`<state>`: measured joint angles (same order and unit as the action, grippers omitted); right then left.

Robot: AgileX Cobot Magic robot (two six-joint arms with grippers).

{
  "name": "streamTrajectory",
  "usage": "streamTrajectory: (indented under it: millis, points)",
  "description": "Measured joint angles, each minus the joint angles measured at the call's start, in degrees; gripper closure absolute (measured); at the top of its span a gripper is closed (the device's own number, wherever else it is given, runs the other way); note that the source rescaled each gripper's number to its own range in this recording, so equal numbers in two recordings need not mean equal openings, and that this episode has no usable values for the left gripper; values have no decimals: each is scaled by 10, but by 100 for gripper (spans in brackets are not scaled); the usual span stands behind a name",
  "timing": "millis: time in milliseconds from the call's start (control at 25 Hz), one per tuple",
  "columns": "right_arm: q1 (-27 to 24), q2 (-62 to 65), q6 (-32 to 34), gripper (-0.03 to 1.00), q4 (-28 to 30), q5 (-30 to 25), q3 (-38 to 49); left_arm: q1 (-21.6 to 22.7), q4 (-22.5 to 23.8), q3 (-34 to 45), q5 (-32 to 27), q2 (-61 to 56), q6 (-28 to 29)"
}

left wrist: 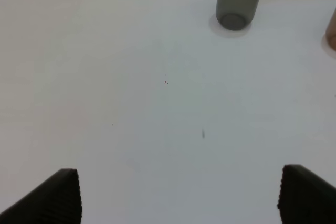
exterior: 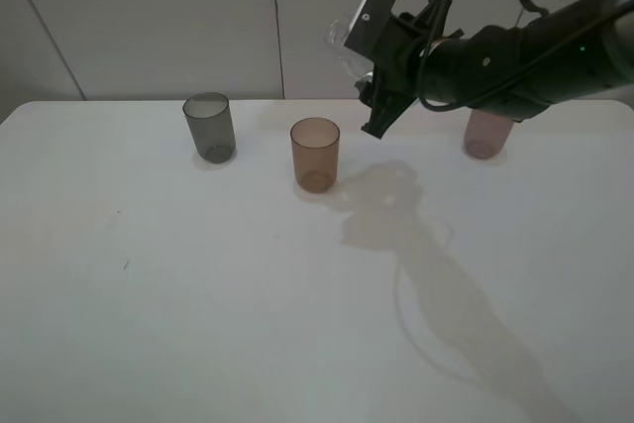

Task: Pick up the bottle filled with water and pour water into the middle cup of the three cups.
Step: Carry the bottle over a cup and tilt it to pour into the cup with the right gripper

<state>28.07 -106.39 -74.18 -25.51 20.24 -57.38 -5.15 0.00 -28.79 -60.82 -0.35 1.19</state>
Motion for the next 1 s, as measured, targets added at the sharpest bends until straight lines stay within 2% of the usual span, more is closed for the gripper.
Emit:
streamTrajectory:
  millis: [480,800,1000]
  points:
    - [-36,-63,-139,96,15,11,-31,0,0,0,0,0,0]
    - [-34,-81,-151,96,17,22,-31,0,0,0,0,0,0]
    - [-30,-81,-152,96,38,33,-31,0,0,0,0,0,0]
